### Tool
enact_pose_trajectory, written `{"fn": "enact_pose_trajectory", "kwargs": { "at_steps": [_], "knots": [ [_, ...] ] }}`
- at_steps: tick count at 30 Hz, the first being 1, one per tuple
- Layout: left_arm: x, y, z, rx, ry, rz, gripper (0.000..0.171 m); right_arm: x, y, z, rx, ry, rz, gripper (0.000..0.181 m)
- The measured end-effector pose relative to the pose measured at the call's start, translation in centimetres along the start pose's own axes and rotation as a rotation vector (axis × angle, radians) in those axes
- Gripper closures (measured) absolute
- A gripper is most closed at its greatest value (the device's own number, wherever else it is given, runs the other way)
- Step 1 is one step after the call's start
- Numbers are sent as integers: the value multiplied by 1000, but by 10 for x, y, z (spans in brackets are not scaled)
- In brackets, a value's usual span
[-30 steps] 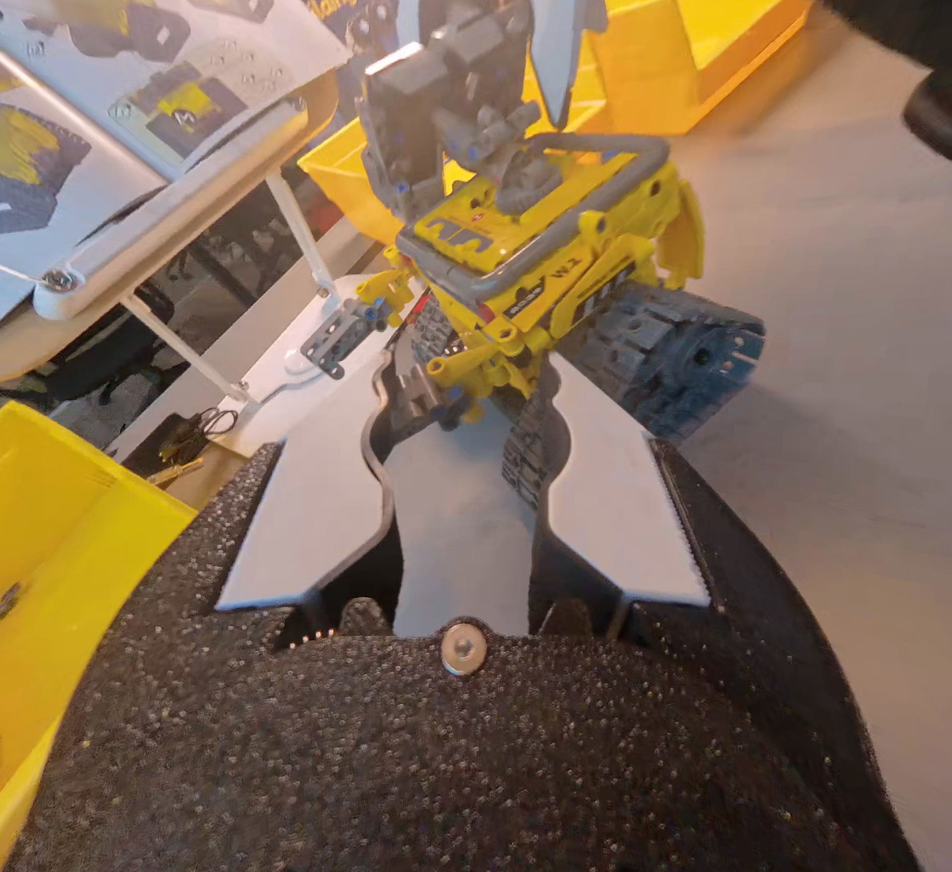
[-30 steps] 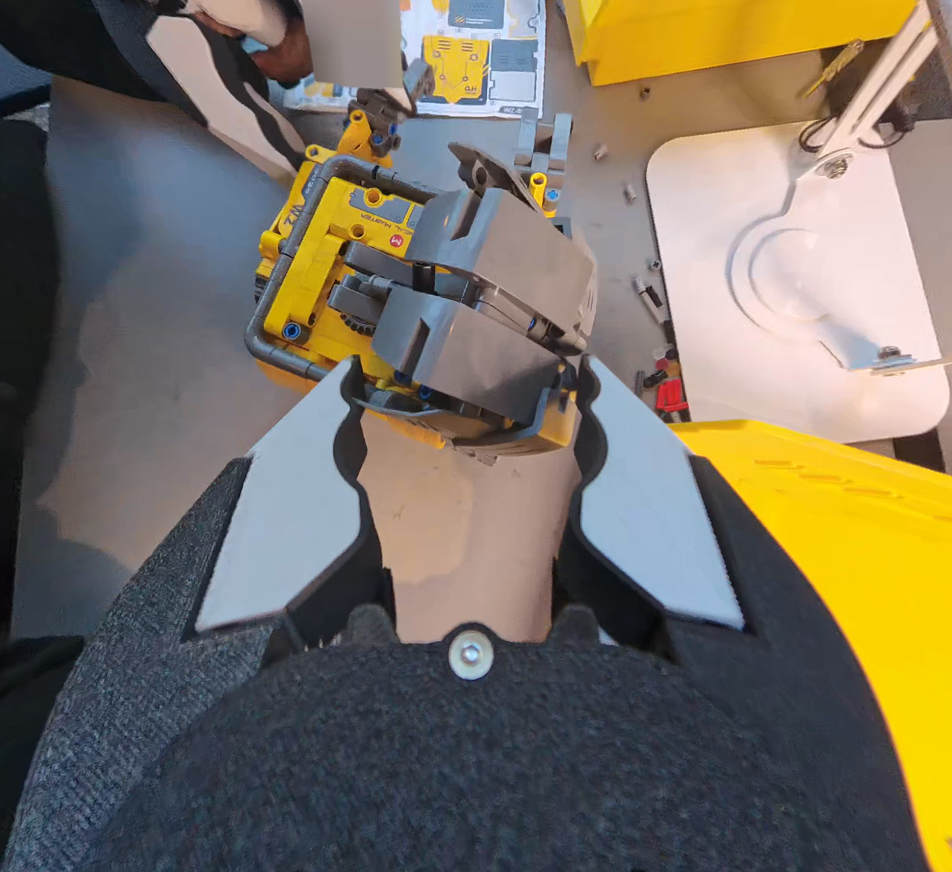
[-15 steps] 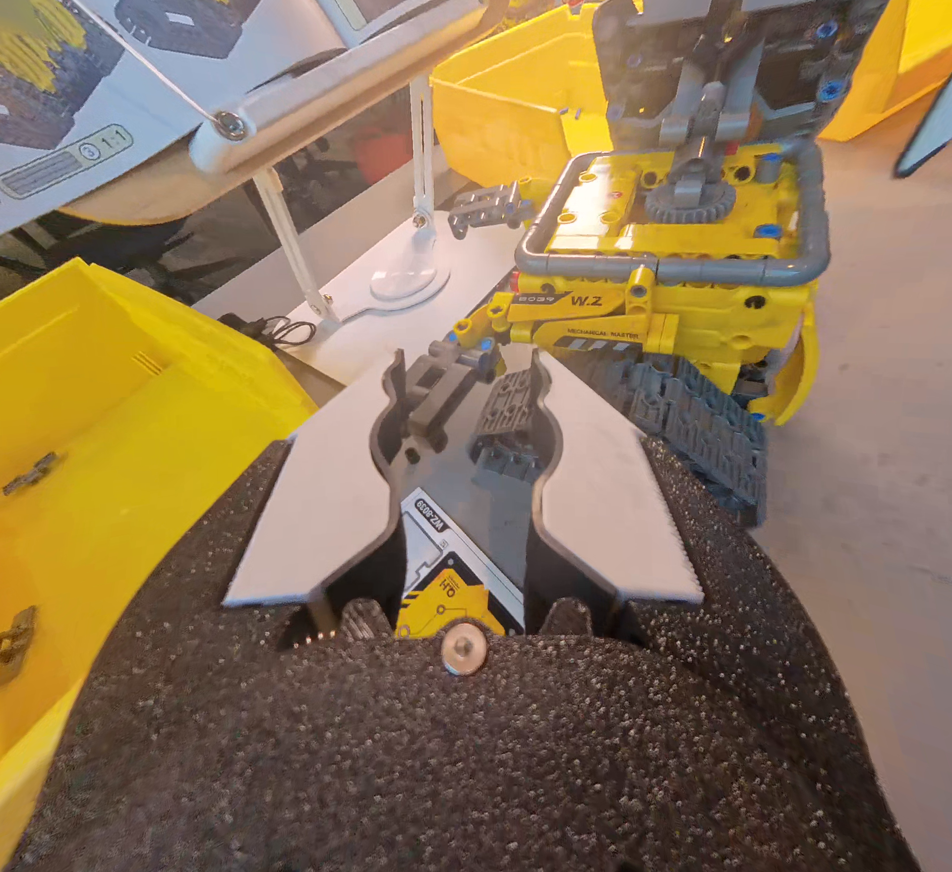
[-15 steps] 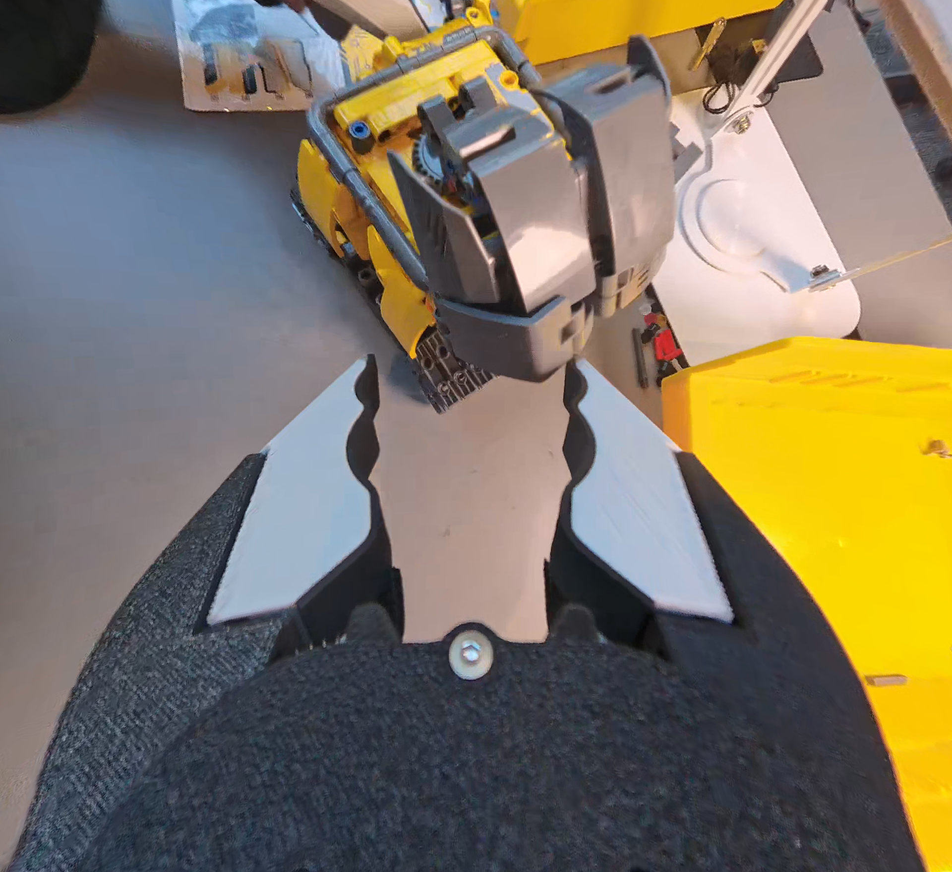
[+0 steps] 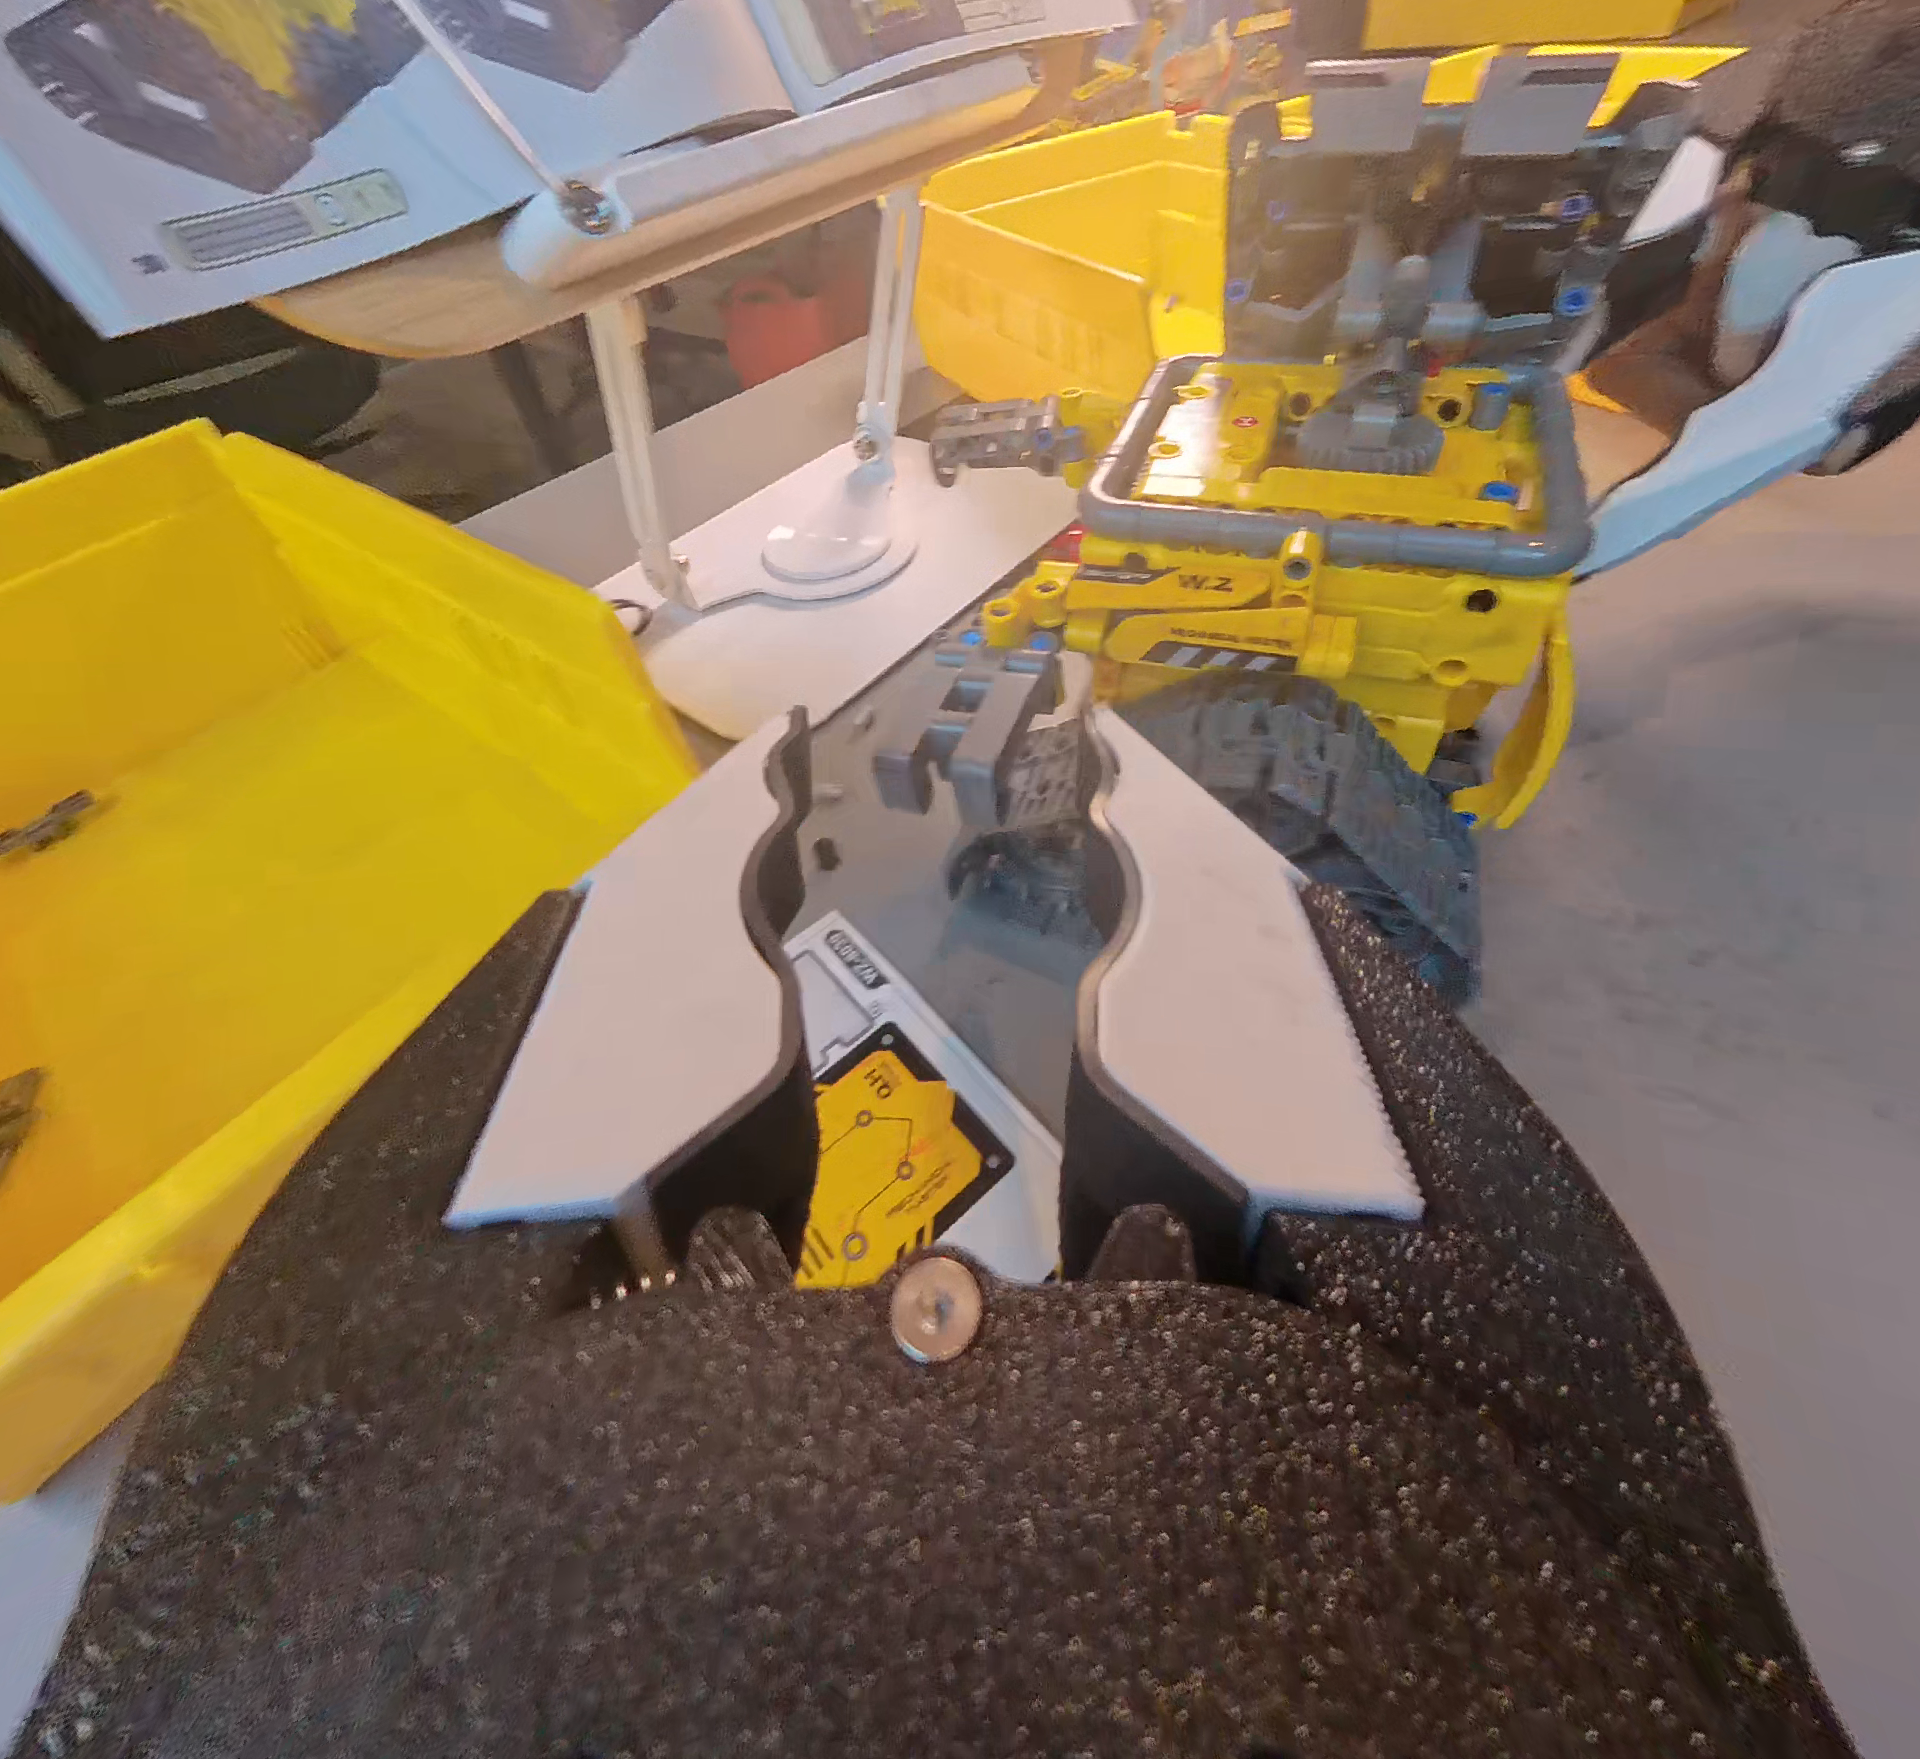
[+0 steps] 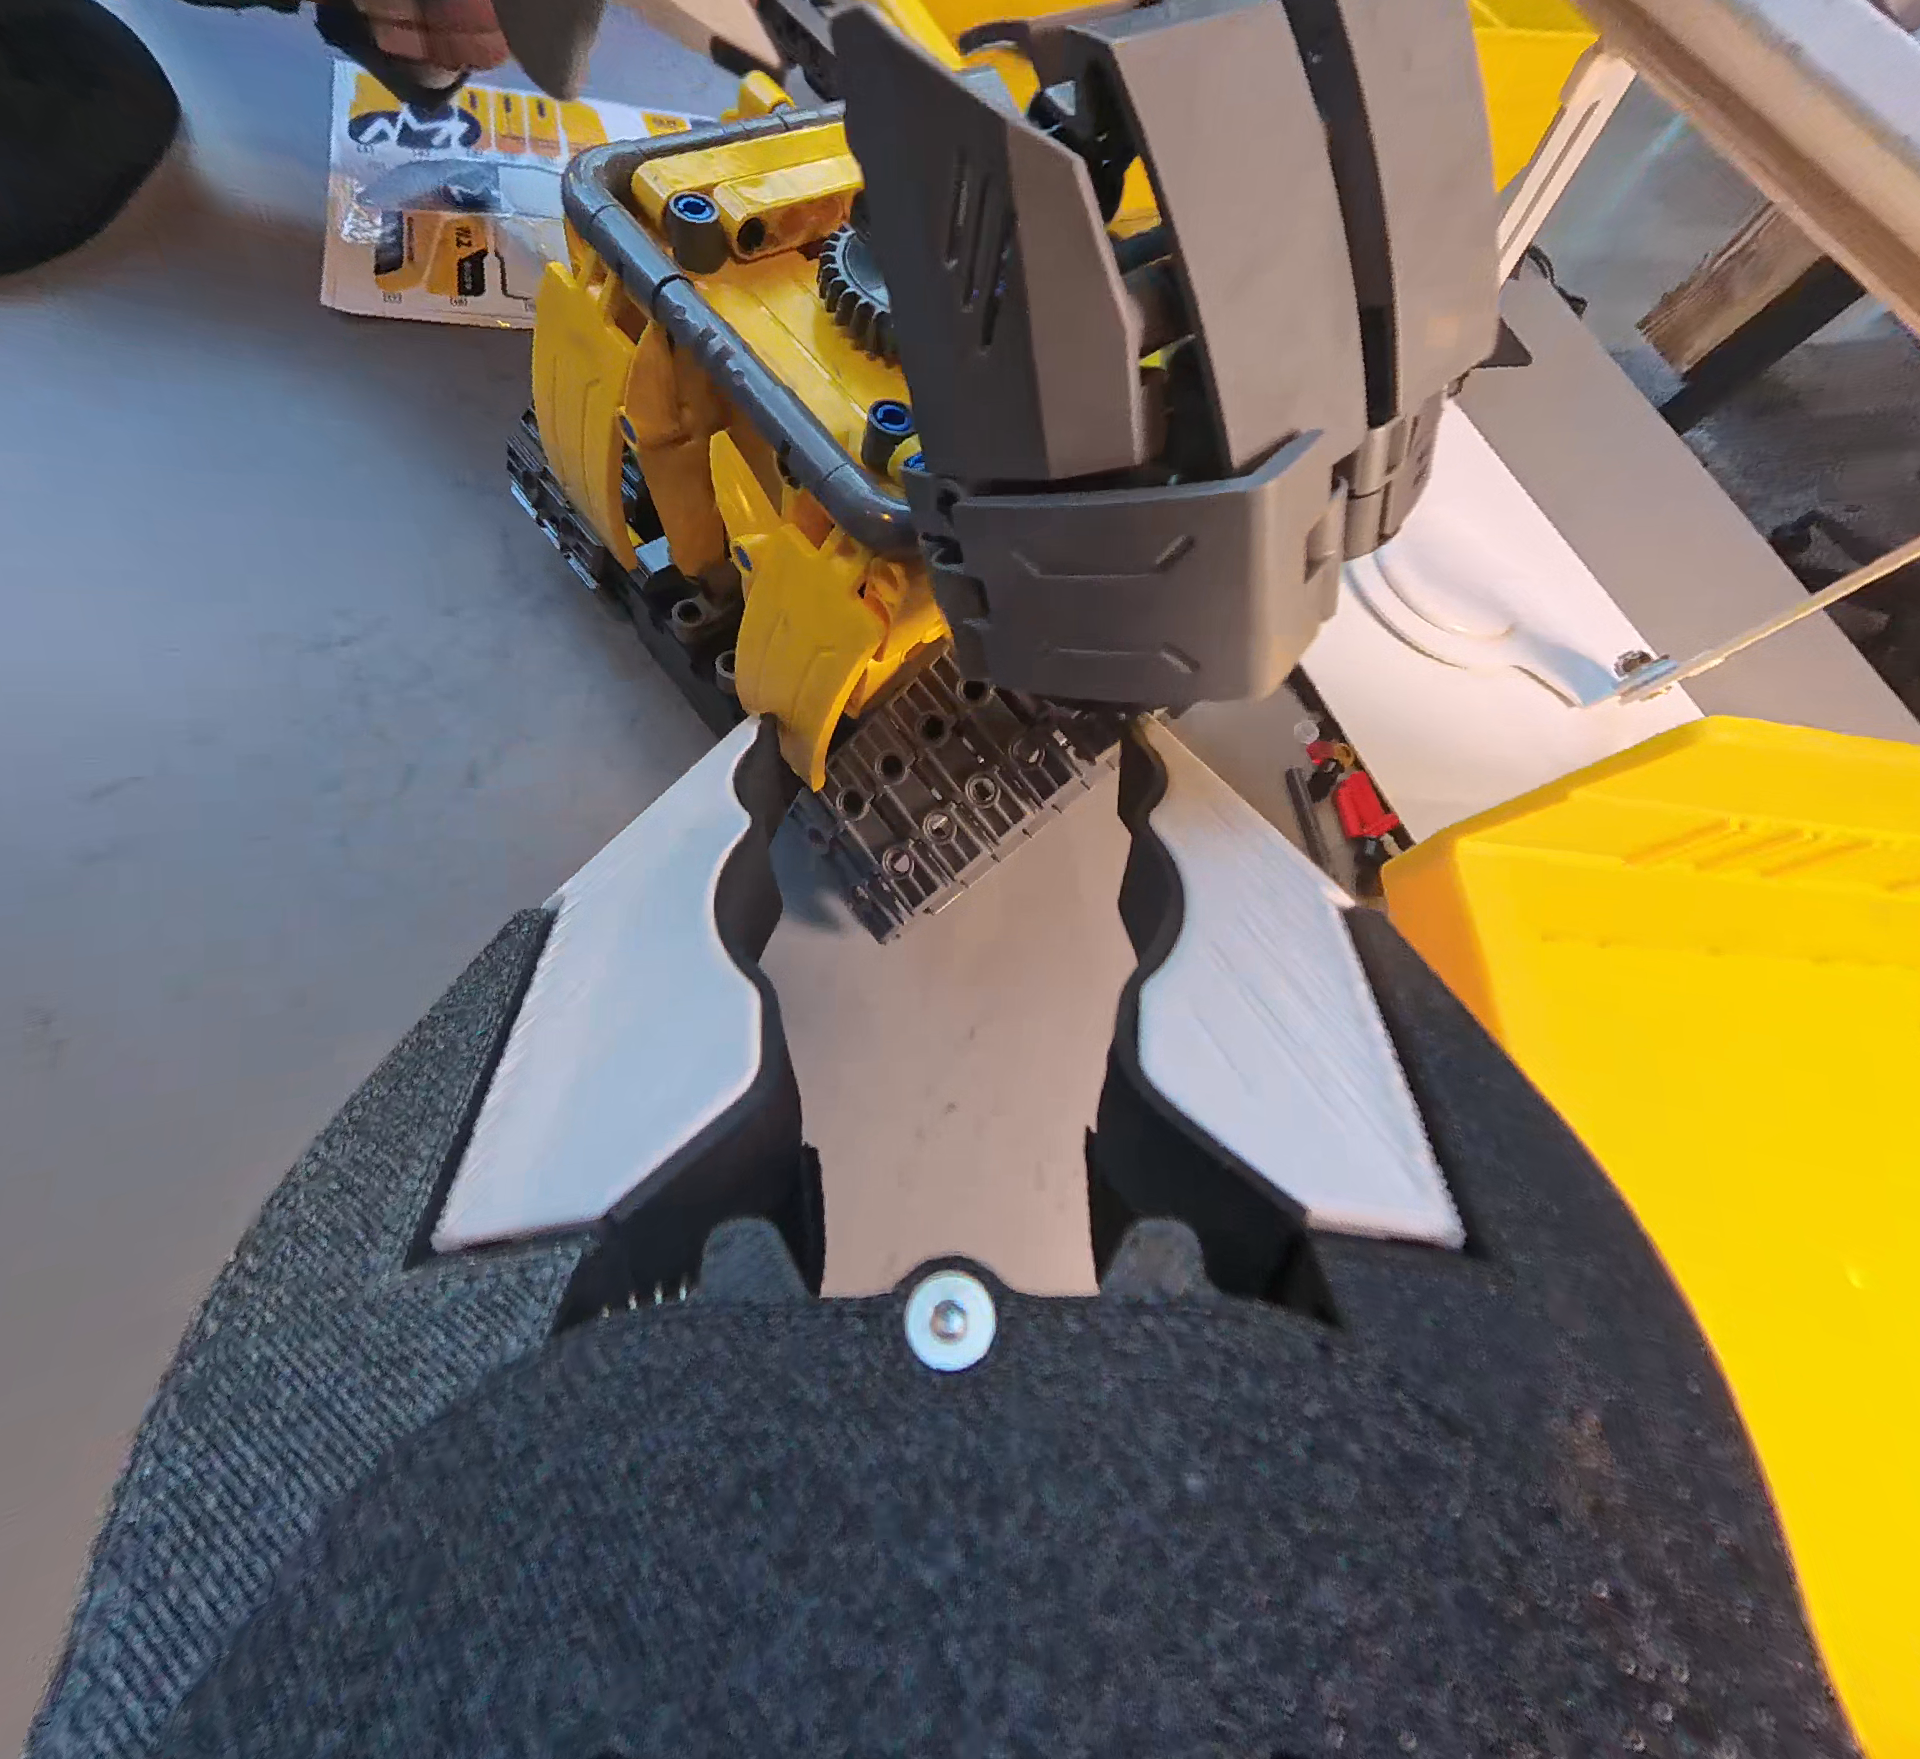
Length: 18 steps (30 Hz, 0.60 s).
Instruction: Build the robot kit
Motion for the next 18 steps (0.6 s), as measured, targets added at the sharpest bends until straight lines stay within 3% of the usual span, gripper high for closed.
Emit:
{"fn": "enact_pose_trajectory", "kwargs": {
  "at_steps": [3,5,7,11,13,15,18],
  "knots": [
    [6,-16,-6,63,-15,77,123,3,-2,3,-10,36,32,126],
    [6,-16,-7,107,6,56,125,2,2,0,-52,22,32,121],
    [7,-17,-7,136,18,61,126,-1,10,-4,-96,-7,2,120],
    [10,-19,-3,167,54,55,127,0,33,-12,-91,-39,-122,137],
    [13,-18,5,173,102,24,126,5,24,-5,-113,-14,-54,134],
    [16,-18,8,193,126,-12,122,5,15,6,-164,6,-23,118],
    [9,-8,-3,258,62,-151,105,-7,-1,18,-283,-30,-45,74]
  ]
}}
Point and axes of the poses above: each gripper's, where its closed fingertips meet, x back along the fingers, z out of its top, y = z × x across the jaws, the point moved 2 cm from there along x, back along the fingers, and after that the axes turned 15 degrees about -z, right-handed, at the moved point
